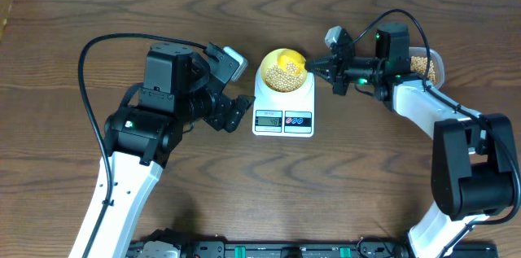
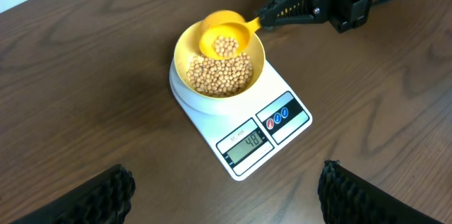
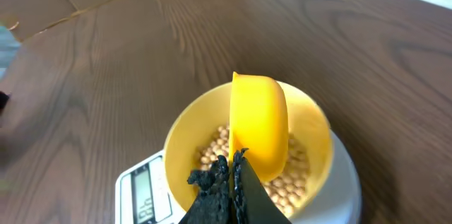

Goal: Scoop item into bowl and weigh 50g on scale
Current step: 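Keep the yellow scoop tilted over the bowl with the right gripper, dribbling soybeans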

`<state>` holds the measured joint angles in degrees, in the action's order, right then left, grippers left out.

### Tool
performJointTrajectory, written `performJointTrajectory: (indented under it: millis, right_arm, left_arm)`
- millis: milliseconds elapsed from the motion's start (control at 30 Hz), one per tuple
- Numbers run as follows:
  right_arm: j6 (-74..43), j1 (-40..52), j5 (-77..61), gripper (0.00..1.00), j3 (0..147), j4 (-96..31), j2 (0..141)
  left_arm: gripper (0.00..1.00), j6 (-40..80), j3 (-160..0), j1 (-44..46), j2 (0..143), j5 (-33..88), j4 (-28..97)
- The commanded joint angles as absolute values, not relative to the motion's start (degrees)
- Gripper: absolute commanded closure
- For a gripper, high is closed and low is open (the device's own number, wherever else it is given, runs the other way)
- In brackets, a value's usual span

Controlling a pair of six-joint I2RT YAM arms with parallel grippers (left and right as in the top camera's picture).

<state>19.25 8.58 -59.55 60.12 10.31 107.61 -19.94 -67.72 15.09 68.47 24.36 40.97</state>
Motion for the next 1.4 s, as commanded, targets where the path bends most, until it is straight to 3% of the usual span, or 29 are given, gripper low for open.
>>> performJointTrajectory:
  millis: [0, 1367]
  right_arm:
    - [19.7, 10.39, -58.52, 0.99, 60.1, 10.52, 105.86]
    - [22.26, 10.35, -58.0, 0.99, 60.1, 13.85, 105.86]
  left_arm:
    - [0.15, -20.32, -66.85, 14.85, 68.53, 25.47, 41.15]
    - [0.14, -20.32, -66.85, 14.85, 68.53, 25.47, 41.15]
